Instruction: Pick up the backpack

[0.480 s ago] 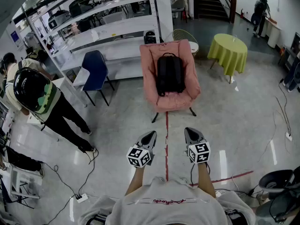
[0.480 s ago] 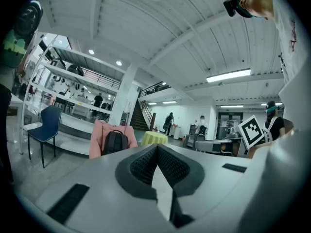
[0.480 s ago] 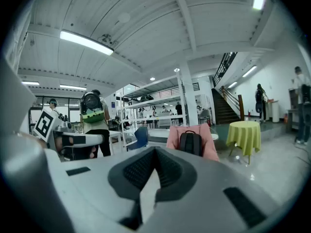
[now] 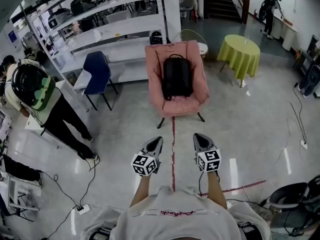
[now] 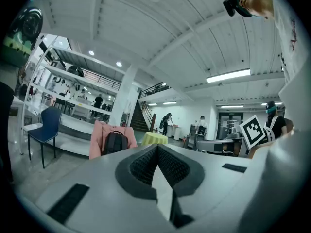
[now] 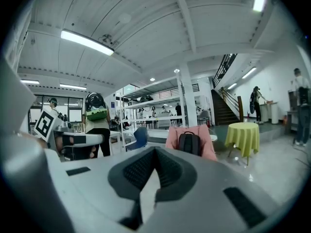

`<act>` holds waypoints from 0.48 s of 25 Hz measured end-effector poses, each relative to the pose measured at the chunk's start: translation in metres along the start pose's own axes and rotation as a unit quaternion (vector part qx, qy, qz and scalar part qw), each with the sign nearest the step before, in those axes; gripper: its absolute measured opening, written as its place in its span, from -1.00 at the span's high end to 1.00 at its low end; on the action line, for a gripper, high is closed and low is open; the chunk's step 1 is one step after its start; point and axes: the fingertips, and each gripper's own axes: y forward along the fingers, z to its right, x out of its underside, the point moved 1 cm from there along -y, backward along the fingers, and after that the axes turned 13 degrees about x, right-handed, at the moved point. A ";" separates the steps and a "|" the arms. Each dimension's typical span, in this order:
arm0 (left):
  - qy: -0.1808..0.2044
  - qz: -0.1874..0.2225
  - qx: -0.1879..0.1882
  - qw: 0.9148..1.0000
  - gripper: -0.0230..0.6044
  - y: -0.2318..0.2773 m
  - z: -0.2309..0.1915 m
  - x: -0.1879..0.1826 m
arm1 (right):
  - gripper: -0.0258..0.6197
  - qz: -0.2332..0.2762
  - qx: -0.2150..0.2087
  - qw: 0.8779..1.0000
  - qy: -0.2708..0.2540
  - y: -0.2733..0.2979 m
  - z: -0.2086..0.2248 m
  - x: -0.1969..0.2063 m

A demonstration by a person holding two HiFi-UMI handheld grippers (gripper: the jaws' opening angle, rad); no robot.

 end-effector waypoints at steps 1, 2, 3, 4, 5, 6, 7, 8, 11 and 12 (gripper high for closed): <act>0.000 0.000 0.000 1.000 0.90 0.000 0.001 0.000 | 0.87 0.000 0.000 1.000 0.000 -0.001 0.000 0.000; -0.001 0.000 0.000 1.000 0.90 0.000 0.001 0.000 | 0.87 0.001 -0.001 1.000 0.002 -0.003 0.000 -0.001; -0.001 0.001 0.000 1.000 0.90 0.000 0.003 0.000 | 0.87 0.002 -0.001 1.000 0.006 -0.004 0.001 -0.001; -0.001 0.001 0.000 1.000 0.90 0.000 0.004 0.000 | 0.87 0.003 0.000 1.000 0.009 -0.006 0.002 0.000; -0.002 0.001 0.000 1.000 0.90 0.001 0.005 0.001 | 0.87 0.004 0.000 1.000 0.012 -0.007 0.004 0.000; -0.002 0.002 0.000 1.000 0.90 0.002 0.007 0.001 | 0.87 0.004 0.000 1.000 0.012 -0.008 0.005 0.000; -0.001 0.002 0.001 1.000 0.90 0.003 0.009 0.002 | 0.87 0.004 0.002 1.000 0.012 -0.009 0.007 0.001; -0.001 0.002 0.001 1.000 0.90 0.004 0.011 0.002 | 0.87 0.003 0.003 1.000 0.011 -0.011 0.009 0.001; -0.002 0.003 0.002 1.000 0.90 0.008 0.017 0.002 | 0.86 0.003 0.005 1.000 0.014 -0.016 0.015 0.002; -0.002 0.003 0.001 1.000 0.90 0.011 0.020 0.002 | 0.87 0.002 0.004 1.000 0.013 -0.017 0.018 0.002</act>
